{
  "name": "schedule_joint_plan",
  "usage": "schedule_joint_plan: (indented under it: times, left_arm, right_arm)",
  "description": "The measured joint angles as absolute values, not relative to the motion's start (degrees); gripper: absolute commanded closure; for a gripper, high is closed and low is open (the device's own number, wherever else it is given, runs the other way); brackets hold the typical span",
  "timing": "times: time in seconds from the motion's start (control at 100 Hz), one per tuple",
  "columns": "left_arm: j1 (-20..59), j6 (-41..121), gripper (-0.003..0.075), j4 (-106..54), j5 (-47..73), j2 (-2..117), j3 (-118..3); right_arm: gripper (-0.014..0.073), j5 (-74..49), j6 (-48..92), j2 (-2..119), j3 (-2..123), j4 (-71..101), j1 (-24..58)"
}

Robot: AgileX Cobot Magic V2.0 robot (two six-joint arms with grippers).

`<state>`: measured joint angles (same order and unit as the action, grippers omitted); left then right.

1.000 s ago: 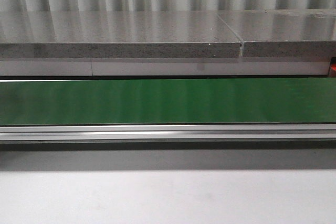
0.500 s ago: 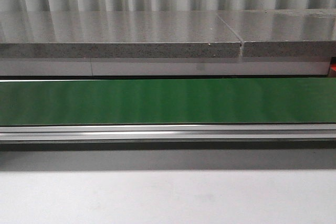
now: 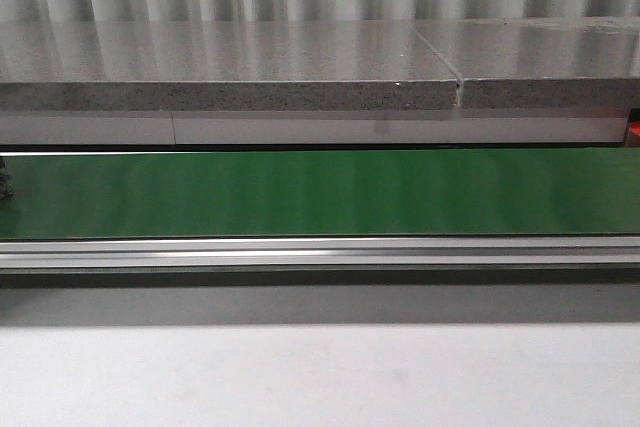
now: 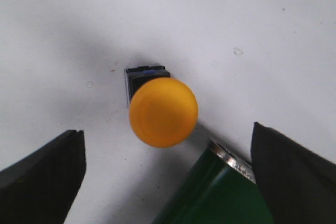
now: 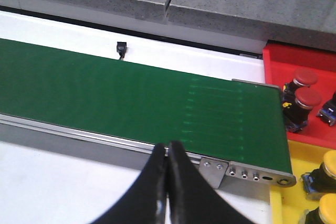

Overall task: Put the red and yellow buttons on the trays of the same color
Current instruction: 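Set the red button on the belt start and open the left gripper, then grasp a yellow-capped button from the pile with the left gripper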

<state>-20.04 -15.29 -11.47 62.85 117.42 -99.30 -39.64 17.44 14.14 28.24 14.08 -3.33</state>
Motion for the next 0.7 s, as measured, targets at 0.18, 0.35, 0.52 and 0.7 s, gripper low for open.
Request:
schedule_joint_plan:
  times: [0.18,0.35,0.52,0.7]
  left_arm:
    - [-20.0,-17.3,0.0101,-11.5,65.2,122.4,-103.8]
    - [-20.0,-17.8,0.0102,-11.5,66.6,124.2,-104.9]
    - [-20.0,-17.9,0.0193,-11.5,67.0,125.1,-104.9]
    - [-20.0,-17.9,0.0409,-11.5,67.0,125.3,-104.9]
  right_arm:
    - [0.0612,-39.6,17.4,14.1,28.2,14.1,-3.3]
    - [0.0612,-39.6,17.4,14.1,28.2,14.1,-3.3]
    - [0.0612,-39.6,17.4,14.1,28.2,14.1,-3.3]
    - [0.0612,-39.6,17.4,14.1,28.2,14.1,-3.3]
